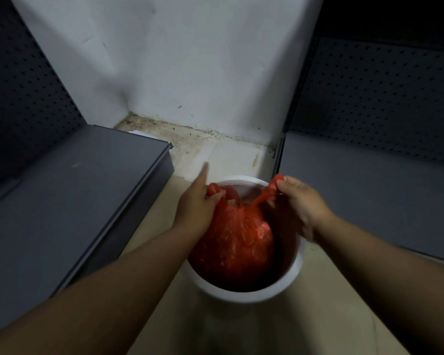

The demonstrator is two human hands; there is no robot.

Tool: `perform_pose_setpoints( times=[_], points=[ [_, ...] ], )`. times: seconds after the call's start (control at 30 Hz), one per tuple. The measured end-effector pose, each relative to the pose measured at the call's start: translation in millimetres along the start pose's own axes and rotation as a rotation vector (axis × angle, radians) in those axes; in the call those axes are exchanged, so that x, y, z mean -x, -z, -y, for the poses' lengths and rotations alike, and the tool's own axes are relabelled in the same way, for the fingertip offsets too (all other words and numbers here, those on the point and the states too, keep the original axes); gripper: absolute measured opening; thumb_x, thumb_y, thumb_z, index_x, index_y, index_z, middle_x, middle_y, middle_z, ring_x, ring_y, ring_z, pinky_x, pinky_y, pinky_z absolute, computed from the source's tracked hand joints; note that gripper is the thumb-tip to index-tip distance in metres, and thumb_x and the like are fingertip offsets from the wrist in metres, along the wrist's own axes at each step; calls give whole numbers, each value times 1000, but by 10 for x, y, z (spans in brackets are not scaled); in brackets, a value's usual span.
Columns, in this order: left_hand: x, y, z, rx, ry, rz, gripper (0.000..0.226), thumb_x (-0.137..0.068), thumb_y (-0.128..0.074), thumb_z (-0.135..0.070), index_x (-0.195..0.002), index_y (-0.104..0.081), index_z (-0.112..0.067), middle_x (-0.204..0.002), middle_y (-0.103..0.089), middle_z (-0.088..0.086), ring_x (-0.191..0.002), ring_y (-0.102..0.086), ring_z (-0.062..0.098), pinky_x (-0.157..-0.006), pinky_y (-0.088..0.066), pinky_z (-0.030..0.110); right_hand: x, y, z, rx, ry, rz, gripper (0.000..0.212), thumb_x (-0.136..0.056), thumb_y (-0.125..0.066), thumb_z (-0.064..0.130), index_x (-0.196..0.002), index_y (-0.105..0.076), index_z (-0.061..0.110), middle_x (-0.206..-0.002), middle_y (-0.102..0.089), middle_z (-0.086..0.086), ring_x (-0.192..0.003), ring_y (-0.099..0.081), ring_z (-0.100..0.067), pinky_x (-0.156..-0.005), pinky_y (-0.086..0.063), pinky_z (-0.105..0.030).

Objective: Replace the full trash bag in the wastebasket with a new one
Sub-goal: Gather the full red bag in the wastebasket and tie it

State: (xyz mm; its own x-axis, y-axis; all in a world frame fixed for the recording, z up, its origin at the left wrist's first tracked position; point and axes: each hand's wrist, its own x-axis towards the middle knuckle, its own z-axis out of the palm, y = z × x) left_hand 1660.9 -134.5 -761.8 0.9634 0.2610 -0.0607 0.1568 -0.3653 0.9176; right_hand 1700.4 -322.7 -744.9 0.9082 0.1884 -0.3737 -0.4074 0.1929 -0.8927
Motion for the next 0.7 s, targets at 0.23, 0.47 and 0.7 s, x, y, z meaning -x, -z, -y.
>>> perform_pose_setpoints(
  times=[0.23,0.47,0.7],
  points=[
    [17,-211,-10,269,155,-42,28,-96,-44,-35,-85,-66,-20,-90,-74,4,-90,-68,24,-84,-52,35,14,-276,-170,-188,-134,-110,59,-96,-32,54,-69,-60,8,-47,-63,-6,-46,-58,-16,-41,-46,-17],
    [-57,-98,-26,125,48,0,37,-99,-38,-29,-65,-49,-19,-69,-58,6,-74,-59,23,-79,-45,37,-34,-158,-75,-21,6,-209,56,-101,-33,35,-48,-27,18,-35,-24,6,-35,-19,-12,-44,-16,-29],
    [-83,106,126,139,131,65,40,-99,-39,-27,-60,-49,-20,-51,-47,-5,-53,-38,13,-57,-33,29,-40,79,-14,192,7,-345,50,-99,-36,25,-51,-26,19,-31,-24,8,-27,-22,-9,-35,-20,-20]
  ],
)
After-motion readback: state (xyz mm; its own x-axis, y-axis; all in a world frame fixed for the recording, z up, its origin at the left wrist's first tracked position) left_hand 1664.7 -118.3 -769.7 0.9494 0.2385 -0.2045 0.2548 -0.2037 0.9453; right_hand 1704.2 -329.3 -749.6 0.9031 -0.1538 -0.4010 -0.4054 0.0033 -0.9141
